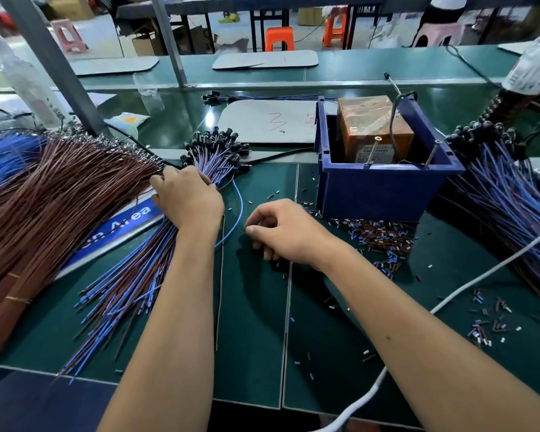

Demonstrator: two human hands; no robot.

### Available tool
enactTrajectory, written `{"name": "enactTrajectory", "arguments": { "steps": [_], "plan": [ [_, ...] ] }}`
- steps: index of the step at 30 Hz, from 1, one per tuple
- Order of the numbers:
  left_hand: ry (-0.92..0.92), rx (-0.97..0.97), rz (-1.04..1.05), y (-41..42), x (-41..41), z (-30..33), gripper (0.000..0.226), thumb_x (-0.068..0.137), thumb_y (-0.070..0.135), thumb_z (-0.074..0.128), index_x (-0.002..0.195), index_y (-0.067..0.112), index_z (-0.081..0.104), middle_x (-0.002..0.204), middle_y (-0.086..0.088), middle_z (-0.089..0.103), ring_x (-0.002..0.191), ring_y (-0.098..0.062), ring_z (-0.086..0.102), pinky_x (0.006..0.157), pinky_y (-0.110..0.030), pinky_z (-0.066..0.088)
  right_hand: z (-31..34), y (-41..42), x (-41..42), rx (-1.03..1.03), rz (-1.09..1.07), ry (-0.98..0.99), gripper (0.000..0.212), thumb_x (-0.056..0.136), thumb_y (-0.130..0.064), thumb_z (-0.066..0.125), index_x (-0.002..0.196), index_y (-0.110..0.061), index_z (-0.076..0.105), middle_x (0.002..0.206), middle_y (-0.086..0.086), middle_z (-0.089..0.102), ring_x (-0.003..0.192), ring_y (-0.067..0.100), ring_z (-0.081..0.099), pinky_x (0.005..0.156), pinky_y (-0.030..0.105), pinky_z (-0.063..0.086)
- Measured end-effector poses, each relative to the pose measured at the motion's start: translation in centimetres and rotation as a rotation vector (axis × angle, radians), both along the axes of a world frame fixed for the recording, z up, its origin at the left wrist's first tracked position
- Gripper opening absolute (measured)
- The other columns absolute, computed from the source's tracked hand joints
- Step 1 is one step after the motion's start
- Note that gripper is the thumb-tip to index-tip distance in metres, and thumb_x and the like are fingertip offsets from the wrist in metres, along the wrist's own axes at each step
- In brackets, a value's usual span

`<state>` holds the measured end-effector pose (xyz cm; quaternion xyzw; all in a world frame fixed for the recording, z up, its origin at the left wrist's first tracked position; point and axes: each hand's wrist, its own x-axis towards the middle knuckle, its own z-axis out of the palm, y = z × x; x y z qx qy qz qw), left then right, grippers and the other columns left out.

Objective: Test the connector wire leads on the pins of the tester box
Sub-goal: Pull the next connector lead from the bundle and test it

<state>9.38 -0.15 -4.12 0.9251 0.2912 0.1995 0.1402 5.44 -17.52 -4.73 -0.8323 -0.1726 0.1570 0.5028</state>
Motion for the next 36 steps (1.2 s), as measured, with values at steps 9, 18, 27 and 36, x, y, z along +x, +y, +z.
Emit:
{"name": "enactTrajectory", "arguments": {
  "steps": [9,18,27,36],
  "plan": [
    [-0.617,-0.257,-0.245,-2.2,-1.0,1.6,0.008,0.099,0.018,0.045,0.098,0.010,0.047,0.088,-0.005,0.065,0.085,-0.028,0.061,0.072,-0.033,0.035,-0.2,0.0,0.1,0.026,-0.007,0.024,0.010,0.103,-0.012,0.061,0.096,-0.013,0.068,0.068,0.001,0.071,0.049,0.013,0.063,0.048,0.023,0.049],
    [-0.771,-1.408,-0.724,-6.0,-1.8,4.0,0.021,0.104,0.002,0.042,0.088,0.015,0.045,0.061,0.005,0.041,0.054,-0.010,0.030,0.048,-0.024,0.027,1.2,1.2,-1.2,0.392,-0.057,0.078,0.028,0.108,-0.008,0.049,0.135,-0.013,0.054,0.111,0.017,0.065,0.091,0.017,0.058,0.076,0.031,0.054],
    [-1.054,-2.287,-0.665,-2.7,-1.7,5.3,0.031,0.110,0.016,0.038,0.091,0.005,0.060,0.063,-0.003,0.045,0.055,-0.012,0.042,0.062,-0.022,0.035,2.6,0.3,-2.1,0.713,0.006,0.314,0.040,0.106,-0.007,0.057,0.144,-0.007,0.043,0.106,0.017,0.069,0.099,0.034,0.069,0.112,0.055,0.048],
    [-0.830,-2.265,-0.620,-3.6,-2.0,6.1,0.031,0.109,0.016,0.041,0.085,0.005,0.057,0.077,-0.011,0.054,0.070,-0.015,0.050,0.074,-0.021,0.041,2.9,2.1,-2.9,0.547,0.131,0.377,0.026,0.111,-0.024,0.048,0.114,-0.003,0.063,0.100,0.009,0.065,0.091,0.019,0.062,0.091,0.040,0.057]
  ]
}}
